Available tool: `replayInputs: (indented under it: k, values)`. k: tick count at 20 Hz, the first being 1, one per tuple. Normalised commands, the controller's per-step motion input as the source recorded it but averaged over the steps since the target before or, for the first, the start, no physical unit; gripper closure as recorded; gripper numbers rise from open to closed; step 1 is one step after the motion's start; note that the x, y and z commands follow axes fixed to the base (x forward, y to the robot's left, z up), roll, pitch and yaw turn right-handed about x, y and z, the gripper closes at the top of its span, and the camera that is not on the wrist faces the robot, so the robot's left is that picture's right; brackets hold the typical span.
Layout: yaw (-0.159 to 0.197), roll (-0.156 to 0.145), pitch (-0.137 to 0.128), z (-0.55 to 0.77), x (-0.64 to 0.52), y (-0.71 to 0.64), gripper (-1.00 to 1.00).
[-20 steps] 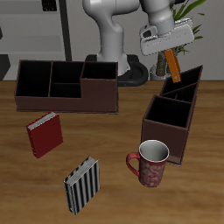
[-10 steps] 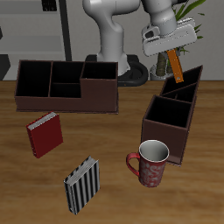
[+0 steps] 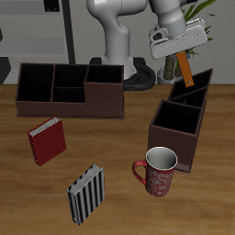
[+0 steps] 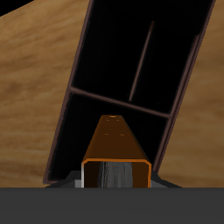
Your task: Place the orange book into the left desk caddy's left compartment
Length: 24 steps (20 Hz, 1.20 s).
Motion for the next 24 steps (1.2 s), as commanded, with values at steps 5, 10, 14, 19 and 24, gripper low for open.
replayInputs:
  k: [5,10,14,19,24]
  values:
    - [0.013,0.022,-0.015,0.03,-0.02,0.08,1.00]
    - [0.001,0.016,0.026,-0.15,0.04,0.08,1.00]
    - [0.014,0.008,0.023,-0.20,0.08,0.03,1.00]
    - [-0.013,-0.014,0.033,-0.19,0.08,-0.05,1.00]
    - [0.004,-0.005,0.015,-0.16,0.04,-0.03,1.00]
